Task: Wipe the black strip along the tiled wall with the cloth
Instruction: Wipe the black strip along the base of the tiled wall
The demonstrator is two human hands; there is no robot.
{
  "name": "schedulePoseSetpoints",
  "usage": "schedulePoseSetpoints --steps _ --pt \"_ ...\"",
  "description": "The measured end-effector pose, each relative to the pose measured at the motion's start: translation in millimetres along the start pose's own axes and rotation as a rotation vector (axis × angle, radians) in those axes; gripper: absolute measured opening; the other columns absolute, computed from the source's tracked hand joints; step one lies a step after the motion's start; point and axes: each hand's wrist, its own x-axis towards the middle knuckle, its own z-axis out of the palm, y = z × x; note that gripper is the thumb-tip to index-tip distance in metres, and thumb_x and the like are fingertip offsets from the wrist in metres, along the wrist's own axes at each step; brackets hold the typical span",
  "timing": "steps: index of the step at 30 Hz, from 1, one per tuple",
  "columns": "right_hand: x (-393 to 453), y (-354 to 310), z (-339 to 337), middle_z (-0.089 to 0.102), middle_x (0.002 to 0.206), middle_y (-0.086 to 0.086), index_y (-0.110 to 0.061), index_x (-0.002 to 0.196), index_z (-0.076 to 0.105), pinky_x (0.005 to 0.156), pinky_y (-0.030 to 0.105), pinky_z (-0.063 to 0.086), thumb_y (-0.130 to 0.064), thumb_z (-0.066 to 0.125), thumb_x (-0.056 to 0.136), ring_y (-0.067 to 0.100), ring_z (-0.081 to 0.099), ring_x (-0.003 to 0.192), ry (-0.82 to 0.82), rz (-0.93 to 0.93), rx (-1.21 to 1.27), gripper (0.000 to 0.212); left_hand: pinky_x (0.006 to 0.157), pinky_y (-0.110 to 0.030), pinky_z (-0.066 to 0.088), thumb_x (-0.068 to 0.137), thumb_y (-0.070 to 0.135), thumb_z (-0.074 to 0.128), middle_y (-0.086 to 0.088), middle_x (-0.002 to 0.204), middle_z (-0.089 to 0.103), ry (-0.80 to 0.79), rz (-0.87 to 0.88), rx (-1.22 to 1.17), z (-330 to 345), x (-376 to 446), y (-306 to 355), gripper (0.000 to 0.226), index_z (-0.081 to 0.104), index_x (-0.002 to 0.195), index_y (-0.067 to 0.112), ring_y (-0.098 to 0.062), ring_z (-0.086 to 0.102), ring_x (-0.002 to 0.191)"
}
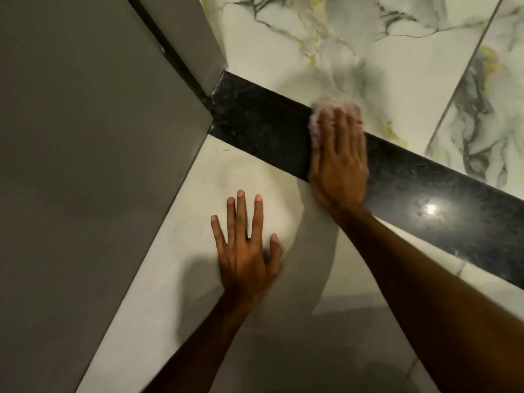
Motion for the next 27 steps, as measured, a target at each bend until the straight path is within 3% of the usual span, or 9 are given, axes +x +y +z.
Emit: schedulePoseSetpoints --steps 3,6,9,13,15,17,22,24,27 --pt "7.0 -40.3 16.8 0.019 0.179 0.012 -0.018 0.171 0.020 0.139 0.047 0.015 -0.035 0.033 0.115 0.029 0.016 0.168 -0.067 -0.266 -0.001 0.060 0.137 -0.063 0.017 0.108 0.052 0.038 -0.011 0.183 0.020 0.026 -0.096 -0.011 3.2 -2.4 -1.0 0.072 0.025 0.173 0.023 -0.030 0.015 0.171" --pt "-36.7 -39.0 16.2 0.022 0.179 0.010 -0.017 0.170 0.023 0.138 0.050 0.021 -0.032 0.037 0.114 0.028 0.018 0.167 -0.134 -0.464 -0.048 0.059 0.136 -0.065 0.019 0.109 0.053 0.039 -0.011 0.182 0.022 0.031 -0.173 0.010 0.6 -1.1 2.3 0.072 0.028 0.172 0.022 -0.031 0.018 0.170" --pt "-71.5 -3.3 5.3 0.027 0.177 0.012 -0.018 0.169 0.030 0.137 0.051 0.023 -0.030 0.041 0.112 0.029 0.020 0.167 -0.090 -0.419 -0.066 0.059 0.136 -0.065 0.018 0.109 0.053 0.035 -0.011 0.183 0.018 0.004 -0.166 -0.011 0.8 -1.4 2.8 0.072 0.024 0.173 0.022 -0.030 0.014 0.171" --pt "-42.7 -1.8 2.0 0.018 0.179 0.018 -0.014 0.171 0.023 0.139 0.050 0.017 -0.032 0.033 0.115 0.034 0.014 0.168 0.034 -0.056 -0.086 0.059 0.136 -0.065 0.018 0.107 0.053 0.039 -0.010 0.183 0.019 0.016 -0.183 -0.014 4.9 -2.6 2.5 0.074 0.025 0.173 0.023 -0.030 0.015 0.171" --pt "-10.2 -27.2 10.3 0.012 0.180 0.019 -0.014 0.172 0.016 0.140 0.049 0.011 -0.033 0.031 0.116 0.036 0.010 0.168 0.044 0.025 -0.056 0.061 0.136 -0.064 0.017 0.108 0.053 0.037 -0.010 0.183 0.020 0.027 -0.181 0.006 5.7 -2.2 3.4 0.073 0.026 0.173 0.022 -0.030 0.015 0.170" --pt "17.2 -58.6 20.4 0.006 0.181 0.018 -0.016 0.173 0.011 0.140 0.048 0.006 -0.032 0.035 0.115 0.036 0.005 0.169 -0.036 -0.034 -0.012 0.065 0.137 -0.063 0.016 0.108 0.052 0.035 -0.011 0.182 0.021 0.046 -0.178 -0.007 5.5 -2.2 3.6 0.072 0.028 0.172 0.020 -0.029 0.016 0.170" --pt "-10.2 -61.1 20.5 0.015 0.180 0.013 -0.024 0.171 0.018 0.137 0.047 0.014 -0.031 0.039 0.112 0.031 0.011 0.167 -0.264 -0.727 -0.095 0.064 0.133 -0.067 0.026 0.107 0.047 0.045 -0.014 0.177 0.034 0.076 -0.290 -0.034 -0.4 -0.9 6.2 0.070 0.040 0.167 0.011 -0.033 0.029 0.166" --pt "-29.6 -31.6 11.2 0.025 0.177 0.013 -0.025 0.169 0.026 0.135 0.050 0.019 -0.038 0.034 0.112 0.031 0.018 0.165 -0.215 -0.749 -0.112 0.060 0.132 -0.067 0.027 0.106 0.045 0.048 -0.014 0.178 0.032 0.046 -0.291 -0.021 -2.5 0.6 7.5 0.071 0.037 0.168 0.010 -0.033 0.027 0.167" --pt "-21.0 -4.0 2.9 0.024 0.177 0.015 -0.027 0.170 0.021 0.137 0.053 0.020 -0.036 0.036 0.112 0.033 0.018 0.166 -0.165 -0.545 -0.127 0.061 0.134 -0.066 0.022 0.106 0.041 0.048 -0.014 0.180 0.026 0.021 -0.269 -0.031 -3.7 1.0 7.9 0.073 0.031 0.170 0.010 -0.033 0.022 0.169"
